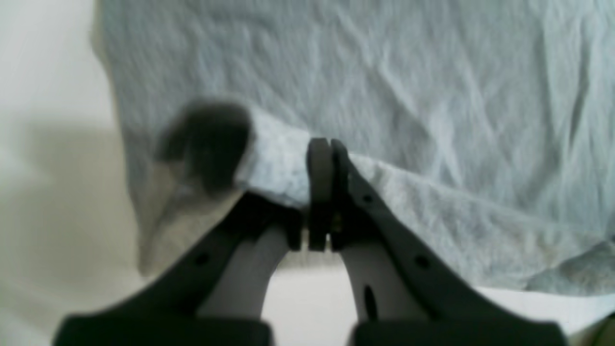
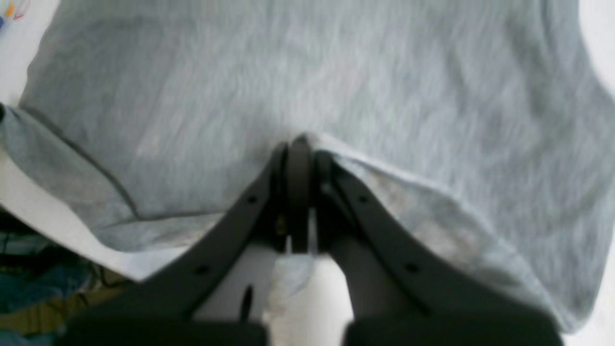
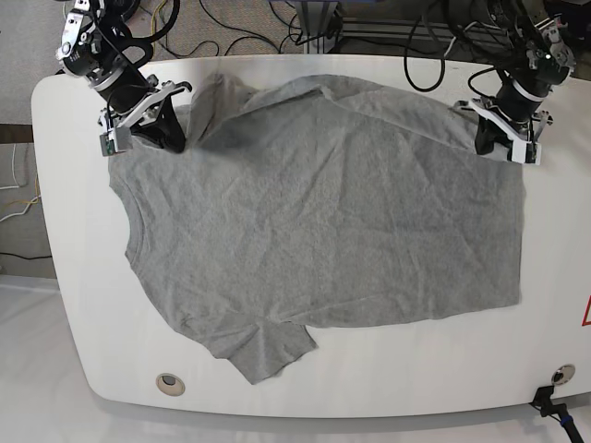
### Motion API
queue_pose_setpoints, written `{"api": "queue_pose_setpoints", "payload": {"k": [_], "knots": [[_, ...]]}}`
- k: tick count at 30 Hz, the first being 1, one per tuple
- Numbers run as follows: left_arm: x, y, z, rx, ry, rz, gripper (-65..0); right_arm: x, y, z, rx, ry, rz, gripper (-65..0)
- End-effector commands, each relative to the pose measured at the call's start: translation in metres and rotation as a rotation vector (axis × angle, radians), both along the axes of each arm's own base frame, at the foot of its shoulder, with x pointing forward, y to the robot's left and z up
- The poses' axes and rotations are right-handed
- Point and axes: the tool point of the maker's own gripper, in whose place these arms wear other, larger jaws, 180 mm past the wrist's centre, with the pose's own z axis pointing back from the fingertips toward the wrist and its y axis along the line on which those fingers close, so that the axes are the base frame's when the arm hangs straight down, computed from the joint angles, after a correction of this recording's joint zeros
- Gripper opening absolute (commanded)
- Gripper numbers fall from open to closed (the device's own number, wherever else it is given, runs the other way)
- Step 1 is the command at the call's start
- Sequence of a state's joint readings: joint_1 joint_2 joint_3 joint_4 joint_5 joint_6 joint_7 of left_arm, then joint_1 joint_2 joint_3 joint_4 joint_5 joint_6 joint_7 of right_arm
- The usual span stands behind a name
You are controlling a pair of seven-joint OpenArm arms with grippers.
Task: Fold the T-shirt properly
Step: 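Fold the collar edge over onto the shirt body with both grippers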
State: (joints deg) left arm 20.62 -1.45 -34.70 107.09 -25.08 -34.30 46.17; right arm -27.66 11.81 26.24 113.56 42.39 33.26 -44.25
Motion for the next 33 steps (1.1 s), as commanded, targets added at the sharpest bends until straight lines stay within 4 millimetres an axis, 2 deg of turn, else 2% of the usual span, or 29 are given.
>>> {"api": "queue_pose_setpoints", "payload": {"k": [1, 9, 16, 18, 22, 30, 33], "knots": [[0.013, 0.003, 0.016, 0.004, -0.065, 0.003, -65.0, 0.013, 0.002, 0.014, 0.011, -0.056, 0.012, -65.0], [0.044, 0.004, 0.037, 0.002, -0.153, 0.008, -65.0, 0.047, -0.001, 0.023, 0.012, -0.094, 0.007, -65.0], [0.059, 0.009, 0.027, -0.039, -0.143, 0.028, -65.0, 0.076, -0.015, 0.003, 0.060, -0.056, -0.033, -65.0], [0.063, 0.016, 0.023, -0.035, -0.132, 0.030, -65.0, 0.084, -0.019, -0.002, 0.076, -0.048, -0.046, -65.0], [0.068, 0.020, 0.017, -0.053, -0.121, 0.039, -65.0, 0.100, -0.030, 0.000, 0.072, -0.053, -0.056, -65.0], [0.070, 0.035, 0.024, -0.004, -0.125, 0.029, -65.0, 0.126, -0.042, -0.002, 0.000, -0.056, -0.058, -65.0], [0.078, 0.035, 0.029, -0.010, -0.142, 0.031, -65.0, 0.133, -0.045, -0.005, -0.007, -0.050, -0.057, -65.0]]}}
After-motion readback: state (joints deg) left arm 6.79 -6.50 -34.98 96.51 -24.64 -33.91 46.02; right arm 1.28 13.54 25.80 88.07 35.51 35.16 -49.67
